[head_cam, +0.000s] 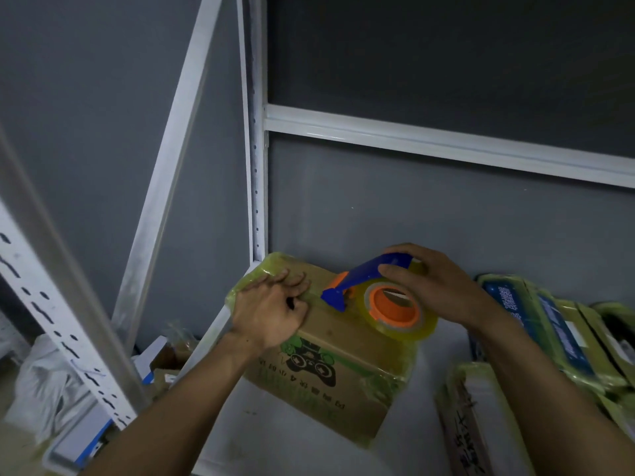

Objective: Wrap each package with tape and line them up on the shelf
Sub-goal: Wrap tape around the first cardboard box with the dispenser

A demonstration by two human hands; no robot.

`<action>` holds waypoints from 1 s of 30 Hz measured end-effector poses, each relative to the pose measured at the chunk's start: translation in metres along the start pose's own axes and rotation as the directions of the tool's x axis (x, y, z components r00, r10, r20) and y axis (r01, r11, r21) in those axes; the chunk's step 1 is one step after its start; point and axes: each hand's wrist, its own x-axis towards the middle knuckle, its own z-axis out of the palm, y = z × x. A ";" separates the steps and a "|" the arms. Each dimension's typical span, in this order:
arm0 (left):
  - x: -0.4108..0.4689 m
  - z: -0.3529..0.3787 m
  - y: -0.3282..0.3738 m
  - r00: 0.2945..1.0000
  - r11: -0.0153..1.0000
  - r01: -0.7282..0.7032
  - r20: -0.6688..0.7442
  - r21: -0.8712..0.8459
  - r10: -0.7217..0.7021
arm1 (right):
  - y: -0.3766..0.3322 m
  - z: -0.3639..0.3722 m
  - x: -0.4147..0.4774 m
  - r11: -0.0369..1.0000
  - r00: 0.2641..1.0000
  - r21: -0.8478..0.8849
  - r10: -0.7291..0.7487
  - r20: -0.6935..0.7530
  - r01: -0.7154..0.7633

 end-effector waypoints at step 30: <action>-0.005 0.010 -0.011 0.994 0.994 -0.103 -0.037 -0.041 0.101 | -0.010 0.039 -0.009 0.999 0.997 0.011 -0.047 -0.053 0.048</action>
